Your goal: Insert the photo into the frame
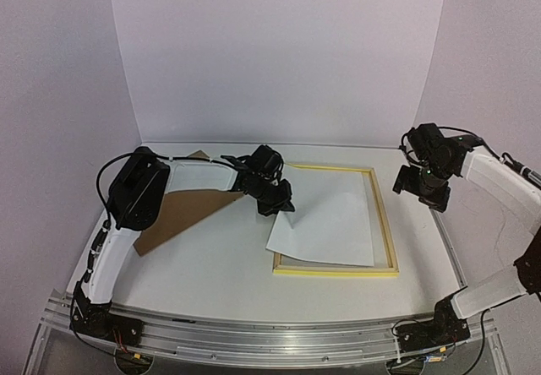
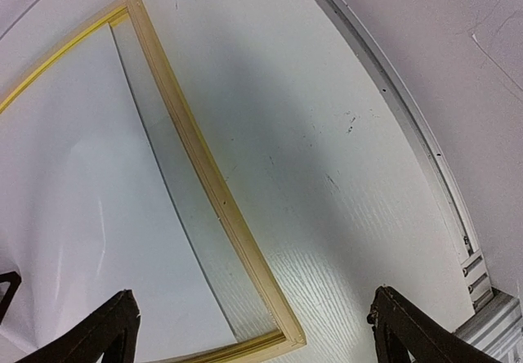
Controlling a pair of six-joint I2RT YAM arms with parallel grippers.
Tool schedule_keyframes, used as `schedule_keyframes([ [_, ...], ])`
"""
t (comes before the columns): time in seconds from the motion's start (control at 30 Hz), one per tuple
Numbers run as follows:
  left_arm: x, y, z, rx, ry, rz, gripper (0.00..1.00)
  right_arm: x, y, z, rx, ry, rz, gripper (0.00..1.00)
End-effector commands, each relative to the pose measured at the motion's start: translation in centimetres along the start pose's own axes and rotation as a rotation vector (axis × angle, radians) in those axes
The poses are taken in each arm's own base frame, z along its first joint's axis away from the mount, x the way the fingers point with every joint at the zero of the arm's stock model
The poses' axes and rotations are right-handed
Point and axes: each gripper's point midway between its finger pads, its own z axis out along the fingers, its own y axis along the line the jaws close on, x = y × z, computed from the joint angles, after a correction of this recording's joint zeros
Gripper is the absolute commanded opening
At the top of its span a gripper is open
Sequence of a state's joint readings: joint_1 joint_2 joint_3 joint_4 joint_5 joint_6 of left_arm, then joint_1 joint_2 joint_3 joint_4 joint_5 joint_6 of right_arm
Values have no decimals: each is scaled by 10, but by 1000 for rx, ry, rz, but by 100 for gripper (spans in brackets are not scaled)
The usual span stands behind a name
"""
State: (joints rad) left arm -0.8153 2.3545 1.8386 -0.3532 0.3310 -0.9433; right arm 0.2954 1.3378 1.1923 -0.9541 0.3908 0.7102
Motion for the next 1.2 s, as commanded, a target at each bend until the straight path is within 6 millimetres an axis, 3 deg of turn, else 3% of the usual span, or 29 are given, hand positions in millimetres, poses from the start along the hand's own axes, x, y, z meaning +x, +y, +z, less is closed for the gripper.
schedule_keyframes([
  [0.0, -6, -15, 8, 22, -42, -3, 0, -2, 3, 2, -19, -3, 12, 96],
  [0.93, 8, -23, 37, 48, -44, -13, 0, 30, 8, 64, -54, 173, 47, 96],
  [1.17, 9, -23, 37, 36, -50, -16, 12, 34, 11, 74, -68, 205, 58, 96],
])
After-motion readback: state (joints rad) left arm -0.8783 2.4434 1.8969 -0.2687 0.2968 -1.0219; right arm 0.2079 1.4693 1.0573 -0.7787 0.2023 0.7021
